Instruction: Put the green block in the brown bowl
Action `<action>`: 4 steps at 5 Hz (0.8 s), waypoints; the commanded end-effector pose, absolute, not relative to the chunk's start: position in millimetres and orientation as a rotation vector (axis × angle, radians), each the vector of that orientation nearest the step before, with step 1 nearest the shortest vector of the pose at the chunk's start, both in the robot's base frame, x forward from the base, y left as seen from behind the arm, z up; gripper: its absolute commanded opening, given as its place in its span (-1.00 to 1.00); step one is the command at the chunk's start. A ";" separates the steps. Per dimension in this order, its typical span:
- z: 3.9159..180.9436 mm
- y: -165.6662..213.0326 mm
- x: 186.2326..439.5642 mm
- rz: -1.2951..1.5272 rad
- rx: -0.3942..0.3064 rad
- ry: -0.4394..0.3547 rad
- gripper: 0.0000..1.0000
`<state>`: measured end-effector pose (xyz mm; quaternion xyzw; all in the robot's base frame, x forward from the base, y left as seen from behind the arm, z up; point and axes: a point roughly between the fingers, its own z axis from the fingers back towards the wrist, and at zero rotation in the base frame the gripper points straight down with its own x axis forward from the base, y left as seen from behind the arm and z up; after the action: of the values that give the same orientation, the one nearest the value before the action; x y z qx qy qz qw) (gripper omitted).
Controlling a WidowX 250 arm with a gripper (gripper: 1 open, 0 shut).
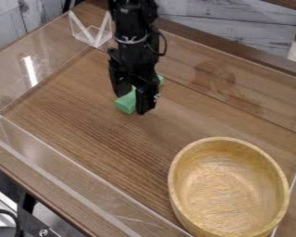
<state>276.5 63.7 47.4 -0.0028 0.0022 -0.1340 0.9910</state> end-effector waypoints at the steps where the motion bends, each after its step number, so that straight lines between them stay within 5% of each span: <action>1: 52.5 69.3 285.0 -0.265 0.006 -0.045 1.00; 4: 44.4 72.6 290.7 -0.241 -0.014 -0.061 1.00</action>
<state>282.3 66.9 35.4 -0.0147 -0.0102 -0.1247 0.9920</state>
